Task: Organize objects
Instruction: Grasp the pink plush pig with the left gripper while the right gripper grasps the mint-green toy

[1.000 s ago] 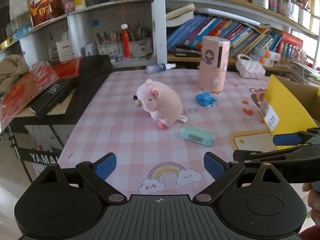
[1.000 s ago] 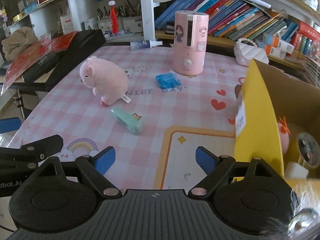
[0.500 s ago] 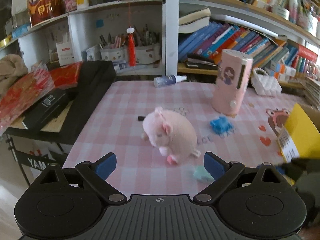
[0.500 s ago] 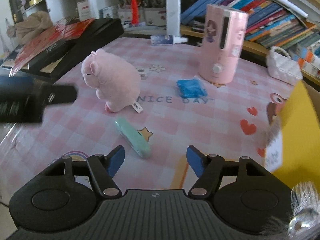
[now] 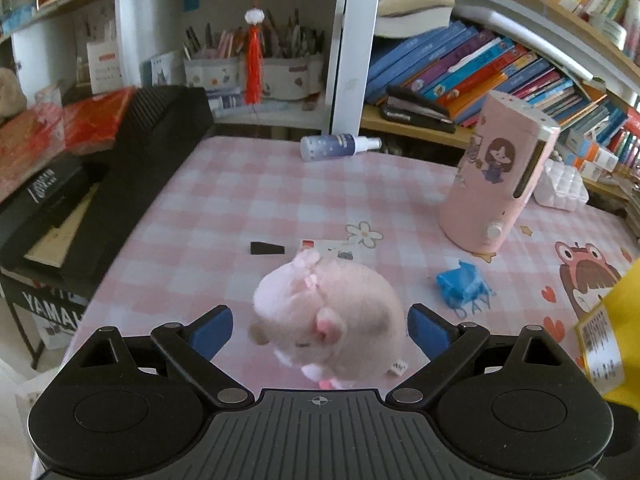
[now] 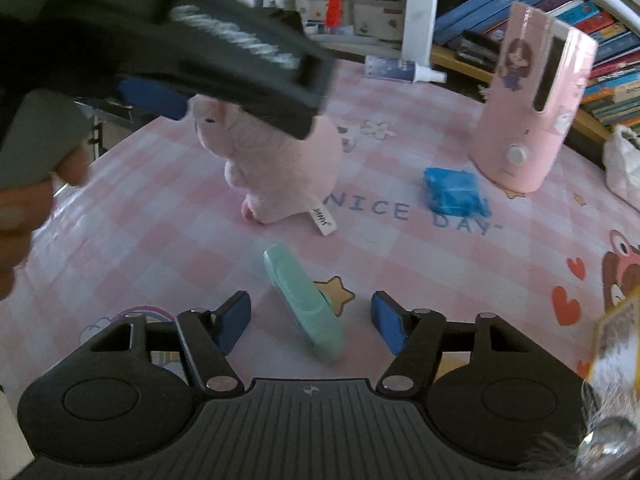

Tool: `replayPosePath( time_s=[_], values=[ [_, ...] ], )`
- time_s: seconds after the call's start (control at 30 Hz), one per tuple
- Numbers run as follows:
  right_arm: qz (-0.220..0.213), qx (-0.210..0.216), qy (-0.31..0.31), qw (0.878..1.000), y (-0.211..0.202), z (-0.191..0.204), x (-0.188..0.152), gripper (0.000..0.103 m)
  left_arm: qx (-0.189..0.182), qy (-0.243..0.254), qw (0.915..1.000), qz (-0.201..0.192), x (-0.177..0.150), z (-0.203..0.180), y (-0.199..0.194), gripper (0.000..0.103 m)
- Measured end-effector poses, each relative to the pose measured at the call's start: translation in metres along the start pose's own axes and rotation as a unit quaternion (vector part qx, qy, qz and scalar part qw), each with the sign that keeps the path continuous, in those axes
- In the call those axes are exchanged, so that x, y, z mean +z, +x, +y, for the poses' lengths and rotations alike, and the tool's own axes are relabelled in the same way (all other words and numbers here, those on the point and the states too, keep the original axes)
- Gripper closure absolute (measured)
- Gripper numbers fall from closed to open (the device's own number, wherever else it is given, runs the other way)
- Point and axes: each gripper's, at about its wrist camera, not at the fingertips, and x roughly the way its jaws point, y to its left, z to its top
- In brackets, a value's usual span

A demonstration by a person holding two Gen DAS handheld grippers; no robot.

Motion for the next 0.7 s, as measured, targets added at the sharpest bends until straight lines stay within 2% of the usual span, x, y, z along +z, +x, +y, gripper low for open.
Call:
replayPosePath(
  time_s=[0.07,0.17,0.23,0.3,0.43,0.53,0.7],
  values=[
    [-0.005,0.002,-0.007,1.000,0.001,0.001,0.001,0.047,-0.001,-0.005,1.0000,0.007,0.001,-0.002,0.009,0.007],
    [-0.010,0.007,-0.015,1.000,0.000,-0.001,0.000,0.062,-0.002,-0.016,0.9997,0.019,0.002,-0.003,0.021,0.007],
    [-0.012,0.007,-0.017,1.000,-0.002,-0.002,0.000,0.078,-0.002,-0.022,0.9995,0.025,0.002,-0.003,0.027,0.009],
    [-0.010,0.007,-0.017,1.000,-0.003,-0.003,0.000,0.085,0.001,-0.019,0.9995,0.027,0.001,-0.005,0.031,0.010],
    [-0.003,0.007,0.001,1.000,-0.009,-0.007,-0.003,0.085,-0.015,-0.015,0.9993,0.032,0.000,-0.008,0.031,0.029],
    [-0.005,-0.001,0.013,1.000,-0.014,-0.008,-0.003,0.085,-0.013,0.000,0.9994,0.031,-0.001,-0.011,0.024,0.036],
    [-0.019,-0.016,0.036,0.999,-0.027,-0.012,-0.001,0.085,-0.026,0.023,0.9994,0.004,-0.010,-0.010,-0.011,0.038]
  ],
)
